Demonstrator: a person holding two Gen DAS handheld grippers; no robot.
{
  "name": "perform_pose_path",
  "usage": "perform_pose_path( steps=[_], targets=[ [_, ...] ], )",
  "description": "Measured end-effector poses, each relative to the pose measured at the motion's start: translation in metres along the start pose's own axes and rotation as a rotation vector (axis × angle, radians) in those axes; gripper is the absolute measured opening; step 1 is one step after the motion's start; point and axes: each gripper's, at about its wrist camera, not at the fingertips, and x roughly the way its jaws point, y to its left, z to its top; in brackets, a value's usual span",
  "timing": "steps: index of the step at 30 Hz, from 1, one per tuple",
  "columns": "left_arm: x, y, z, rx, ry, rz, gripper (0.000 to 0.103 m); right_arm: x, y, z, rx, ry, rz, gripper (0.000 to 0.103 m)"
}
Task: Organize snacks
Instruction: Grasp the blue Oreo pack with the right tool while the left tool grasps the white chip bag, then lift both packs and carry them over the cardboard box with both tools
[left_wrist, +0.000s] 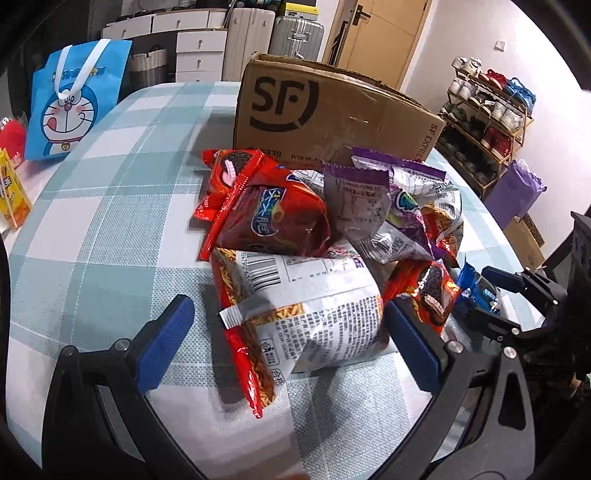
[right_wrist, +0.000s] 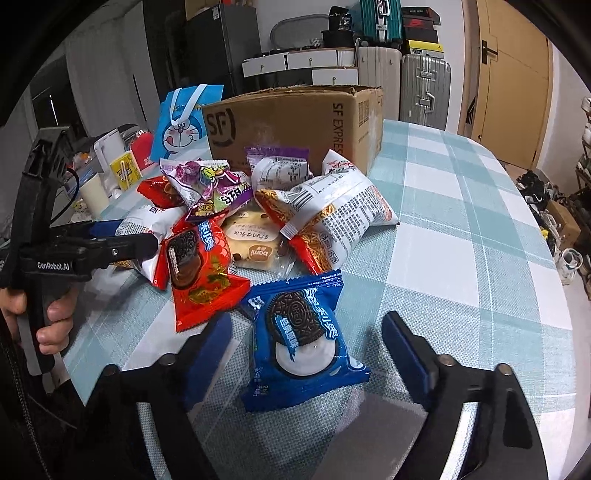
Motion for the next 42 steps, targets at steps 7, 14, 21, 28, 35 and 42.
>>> perform_pose_path(
  steps=[7, 14, 21, 28, 35, 42],
  targets=[
    [0.004, -0.004, -0.002, 0.028, 0.018, -0.052, 0.082, 0.003, 0.007, -0.002, -0.042, 0.028, -0.011, 0.058],
    [-0.001, -0.009, -0.006, 0.055, 0.027, -0.084, 0.071, -0.003, 0.012, -0.005, -0.079, 0.008, -0.015, 0.046],
    [-0.008, -0.007, -0.009, 0.059, 0.009, -0.108, 0.059, -0.016, 0.012, -0.006, -0.075, -0.045, -0.013, 0.046],
    [-0.025, -0.005, -0.012, 0.087, -0.035, -0.125, 0.058, -0.029, 0.005, -0.006, -0.043, -0.102, -0.002, 0.046],
    [-0.045, -0.006, -0.008, 0.095, -0.096, -0.135, 0.058, -0.041, 0.003, 0.0, -0.012, -0.164, 0.023, 0.046],
    [-0.07, -0.004, -0.002, 0.09, -0.151, -0.147, 0.058, -0.05, 0.006, 0.011, 0.009, -0.218, 0.035, 0.046]
  ],
)
